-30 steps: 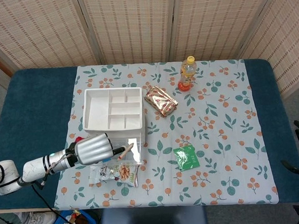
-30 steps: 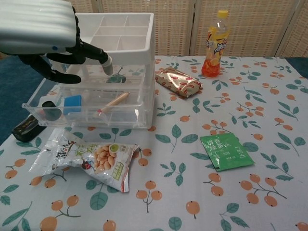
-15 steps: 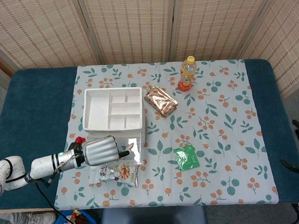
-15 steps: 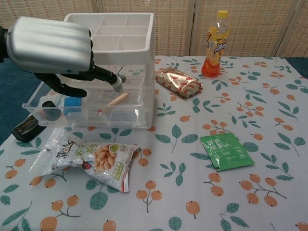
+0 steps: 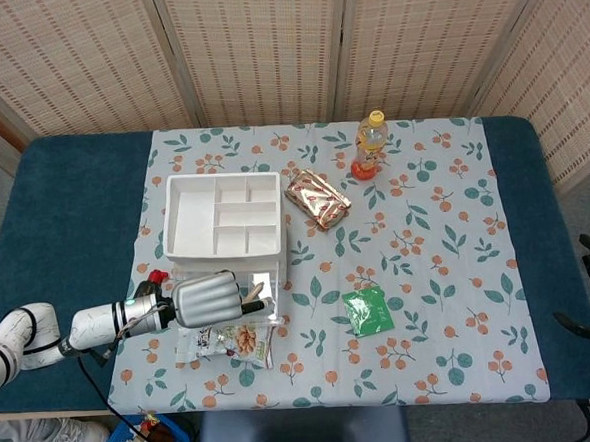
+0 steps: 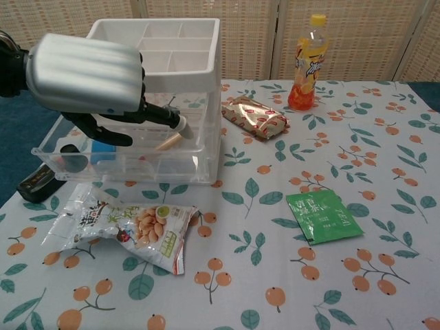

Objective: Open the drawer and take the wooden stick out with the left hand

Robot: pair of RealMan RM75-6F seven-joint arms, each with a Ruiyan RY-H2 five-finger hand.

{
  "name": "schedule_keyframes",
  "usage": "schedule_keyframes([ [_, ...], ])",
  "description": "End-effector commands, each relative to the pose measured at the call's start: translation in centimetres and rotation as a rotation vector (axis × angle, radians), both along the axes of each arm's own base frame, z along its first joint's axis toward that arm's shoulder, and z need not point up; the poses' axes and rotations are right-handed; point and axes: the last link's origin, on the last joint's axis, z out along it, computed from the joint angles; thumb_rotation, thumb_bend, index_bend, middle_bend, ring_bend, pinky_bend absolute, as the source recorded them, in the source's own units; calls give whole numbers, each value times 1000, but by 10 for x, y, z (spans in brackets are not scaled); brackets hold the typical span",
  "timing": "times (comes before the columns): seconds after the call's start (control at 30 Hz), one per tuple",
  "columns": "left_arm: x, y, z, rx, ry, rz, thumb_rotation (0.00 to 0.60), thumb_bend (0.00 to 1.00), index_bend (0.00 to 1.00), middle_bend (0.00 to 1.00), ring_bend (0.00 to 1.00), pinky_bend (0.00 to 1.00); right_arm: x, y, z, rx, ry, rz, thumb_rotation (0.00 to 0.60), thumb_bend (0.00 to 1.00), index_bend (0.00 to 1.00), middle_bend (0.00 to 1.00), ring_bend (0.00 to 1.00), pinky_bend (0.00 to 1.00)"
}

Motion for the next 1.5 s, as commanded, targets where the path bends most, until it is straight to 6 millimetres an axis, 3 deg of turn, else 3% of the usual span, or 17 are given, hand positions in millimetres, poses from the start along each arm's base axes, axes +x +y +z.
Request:
schedule_keyframes([
  [0.03,1,0,-1,1,1,-6,600,342,158,866,997,1000,0,0,0,2,0,-3,600,115,0,131,84,132],
  [0.57,8,2,-6,38,53,-37,600,342,144,857,995,1000,1,-1,-1,4,2,-7,600,114,0,131,84,133],
  [1.2,5,2,-10,46,109,-33,600,342,194,857,995,1000,0,-1,-1,4,-1,-9,600,115,0,131,84,132],
  [1.5,3,3,-9,53,109,-15,600,342,268,857,995,1000,1,-1,-2,5,0,-8,600,115,0,131,84,132],
])
